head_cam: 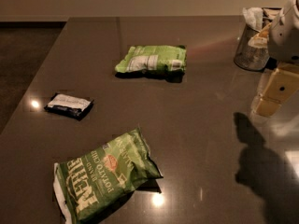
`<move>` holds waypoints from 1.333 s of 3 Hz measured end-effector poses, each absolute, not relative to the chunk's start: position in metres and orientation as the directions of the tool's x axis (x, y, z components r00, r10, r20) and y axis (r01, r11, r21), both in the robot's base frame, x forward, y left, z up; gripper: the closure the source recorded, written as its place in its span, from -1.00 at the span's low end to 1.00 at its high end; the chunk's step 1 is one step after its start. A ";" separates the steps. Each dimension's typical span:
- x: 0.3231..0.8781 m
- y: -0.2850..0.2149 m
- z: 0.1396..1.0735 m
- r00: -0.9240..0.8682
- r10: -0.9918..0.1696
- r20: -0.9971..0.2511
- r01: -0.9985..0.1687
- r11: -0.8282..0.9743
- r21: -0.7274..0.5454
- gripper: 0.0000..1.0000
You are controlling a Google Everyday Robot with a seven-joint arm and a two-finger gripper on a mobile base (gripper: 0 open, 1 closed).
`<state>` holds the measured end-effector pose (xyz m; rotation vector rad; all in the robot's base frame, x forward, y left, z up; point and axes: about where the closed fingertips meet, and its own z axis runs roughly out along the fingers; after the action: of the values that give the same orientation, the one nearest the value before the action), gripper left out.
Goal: Pick green jalapeno chip bag
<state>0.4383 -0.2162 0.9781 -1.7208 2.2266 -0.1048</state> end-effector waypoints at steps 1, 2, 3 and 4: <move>0.437 -0.213 0.979 -0.209 -0.954 -0.215 -0.930 0.262 -0.259 -1.00; 0.430 -0.197 0.968 -0.176 -0.953 -0.246 -0.942 0.235 -0.240 -1.00; 0.420 -0.175 0.954 -0.134 -0.948 -0.290 -0.962 0.195 -0.193 -1.00; 0.401 -0.143 0.942 -0.065 -0.939 -0.338 -0.982 0.121 -0.148 -1.00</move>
Offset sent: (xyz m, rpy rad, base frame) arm -0.0193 0.0419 -0.0301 0.0916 0.0389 0.1040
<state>0.4007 -0.1434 0.9419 -1.8676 2.0570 0.1699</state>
